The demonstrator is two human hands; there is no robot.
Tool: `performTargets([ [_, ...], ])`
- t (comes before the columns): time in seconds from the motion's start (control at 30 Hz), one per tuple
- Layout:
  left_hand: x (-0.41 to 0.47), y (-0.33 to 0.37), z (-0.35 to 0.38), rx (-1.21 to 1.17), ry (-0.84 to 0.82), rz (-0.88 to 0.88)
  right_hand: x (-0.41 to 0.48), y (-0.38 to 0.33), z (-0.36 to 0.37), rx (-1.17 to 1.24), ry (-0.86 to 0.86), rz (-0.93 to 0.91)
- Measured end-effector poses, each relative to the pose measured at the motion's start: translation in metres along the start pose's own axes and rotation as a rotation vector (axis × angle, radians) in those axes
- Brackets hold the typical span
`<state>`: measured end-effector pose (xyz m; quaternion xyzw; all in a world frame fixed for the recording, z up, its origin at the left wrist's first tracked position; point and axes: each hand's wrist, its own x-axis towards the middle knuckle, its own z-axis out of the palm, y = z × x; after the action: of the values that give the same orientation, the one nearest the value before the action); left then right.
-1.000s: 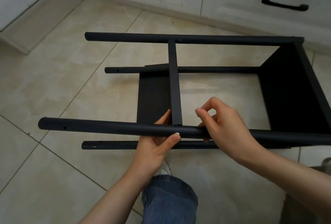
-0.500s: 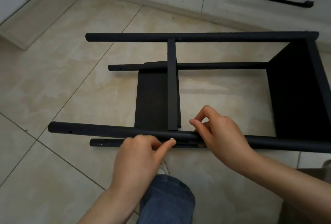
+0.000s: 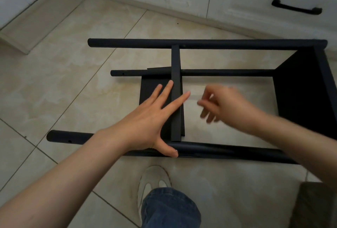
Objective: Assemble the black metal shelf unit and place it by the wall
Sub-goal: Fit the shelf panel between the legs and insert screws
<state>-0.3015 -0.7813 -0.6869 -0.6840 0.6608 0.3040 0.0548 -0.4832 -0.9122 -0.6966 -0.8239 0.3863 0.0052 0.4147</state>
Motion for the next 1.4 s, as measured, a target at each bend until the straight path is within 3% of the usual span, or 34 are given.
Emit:
performTargets([
  [0.13, 0.006, 0.001, -0.003, 0.034, -0.028, -0.004, 0.05, -0.007, -0.029, -0.206, 0.25, -0.127],
  [0.27, 0.01, -0.001, -0.003, -0.016, -0.014, 0.039, 0.092, -0.016, -0.041, -0.426, 0.343, -0.262],
  [0.57, 0.01, -0.006, 0.0, -0.23, -0.013, 0.115, 0.134, -0.019, -0.04, -0.47, 0.245, -0.204],
  [0.8, 0.009, -0.008, 0.003, -0.279, -0.006, 0.121, 0.142, -0.013, -0.039, -0.349, 0.266, -0.229],
  [1.13, 0.007, -0.01, 0.002, -0.292, -0.014, 0.135, 0.143, -0.012, -0.042, -0.356, 0.263, -0.264],
  [1.4, 0.007, -0.019, 0.004, -0.494, -0.072, 0.095, 0.144, -0.008, -0.047, -0.368, 0.243, -0.309],
])
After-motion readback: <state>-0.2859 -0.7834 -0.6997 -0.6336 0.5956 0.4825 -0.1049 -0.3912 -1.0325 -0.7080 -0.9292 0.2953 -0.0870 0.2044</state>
